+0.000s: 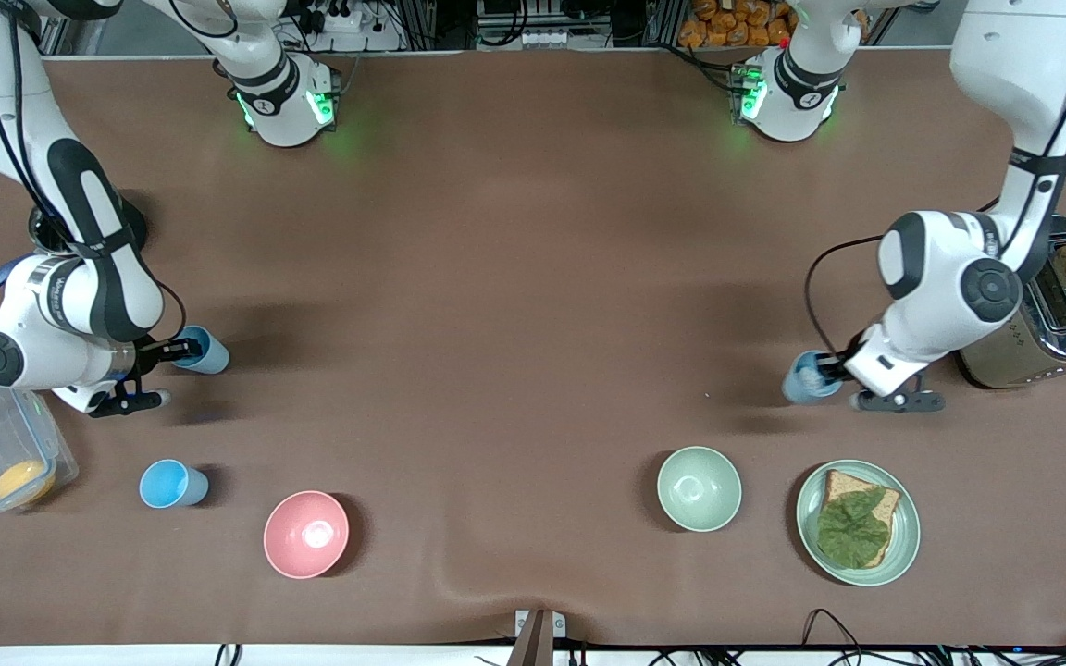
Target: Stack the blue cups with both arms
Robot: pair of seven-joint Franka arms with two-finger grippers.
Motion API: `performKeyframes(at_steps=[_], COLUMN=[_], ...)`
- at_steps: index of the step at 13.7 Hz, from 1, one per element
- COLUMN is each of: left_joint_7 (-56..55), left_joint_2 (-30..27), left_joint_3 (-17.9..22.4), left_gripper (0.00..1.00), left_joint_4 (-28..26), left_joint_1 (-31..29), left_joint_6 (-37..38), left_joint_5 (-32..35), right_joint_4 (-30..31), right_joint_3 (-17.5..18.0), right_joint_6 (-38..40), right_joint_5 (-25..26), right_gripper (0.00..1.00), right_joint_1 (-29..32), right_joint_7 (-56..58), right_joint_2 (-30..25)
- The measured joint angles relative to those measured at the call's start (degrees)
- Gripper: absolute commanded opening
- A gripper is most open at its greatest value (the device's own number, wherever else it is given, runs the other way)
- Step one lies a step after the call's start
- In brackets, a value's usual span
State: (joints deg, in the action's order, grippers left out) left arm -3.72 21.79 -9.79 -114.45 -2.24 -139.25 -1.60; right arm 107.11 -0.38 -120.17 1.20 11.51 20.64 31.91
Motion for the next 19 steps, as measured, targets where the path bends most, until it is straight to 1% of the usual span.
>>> performKeyframes(at_steps=[2,3,4,6,8,10,12,13,14,15,17,19], left_joint_7=[-6.7,-11.3,-16.3,-28.4,-38.6,-45.5,-49.2,-50.6,-52.0,-53.0,-54.5,-57.0], left_joint_2=[0.0,0.1,0.4,2.0,4.8,8.4,12.5,14.5,16.5,17.9,18.9,18.0], left_joint_3=[-5.9,-7.7,-8.5,-8.7,-8.6,-8.4,-8.1,-8.0,-7.9,-7.9,-7.8,-7.7], left_gripper=[0.00,0.00,0.00,0.00,0.00,0.00,0.00,0.09,0.84,1.00,1.00,1.00], left_joint_4=[2.5,3.3,4.1,6.2,9.0,11.9,14.5,15.8,17.2,18.2,19.6,21.1], left_joint_1=[1.5,4.0,7.6,16.4,23.8,29.8,33.8,35.0,35.8,36.2,36.2,35.9], left_joint_6=[2.0,2.3,2.4,2.4,2.4,2.4,2.4,2.4,2.4,2.4,2.4,3.0], left_joint_5=[0.0,0.0,0.0,0.0,0.0,0.0,0.8,1.8,2.7,3.0,3.3,3.3], right_joint_4=[0.0,-0.1,-0.2,-1.0,-2.6,-4.2,-4.7,-4.7,-4.7,-4.7,-4.8,-4.9], right_joint_3=[0.4,0.7,0.9,1.7,3.0,5.1,6.9,7.3,7.5,7.7,8.0,8.2], right_joint_6=[1.6,2.7,4.0,7.4,11.8,16.4,18.9,19.6,20.1,20.2,20.1,19.1], right_joint_5=[0.0,0.0,0.0,0.0,-0.5,-2.8,-7.2,-9.1,-10.3,-11.2,-12.8,-13.3], right_gripper=[0.00,0.00,0.00,0.00,0.00,0.00,0.00,0.00,0.00,0.00,0.00,0.00], right_joint_1=[0.0,0.0,0.0,-0.1,-0.1,-0.3,-1.5,-2.7,-4.4,-6.2,-11.7,-18.5], right_joint_7=[0.3,0.3,0.3,0.3,-0.1,-2.3,-5.0,-7.2,-10.1,-13.4,-22.6,-33.0], right_joint_2=[-1.3,-2.1,-3.1,-4.6,-5.8,-7.0,-8.4,-9.0,-9.6,-10.0,-10.8,-11.2])
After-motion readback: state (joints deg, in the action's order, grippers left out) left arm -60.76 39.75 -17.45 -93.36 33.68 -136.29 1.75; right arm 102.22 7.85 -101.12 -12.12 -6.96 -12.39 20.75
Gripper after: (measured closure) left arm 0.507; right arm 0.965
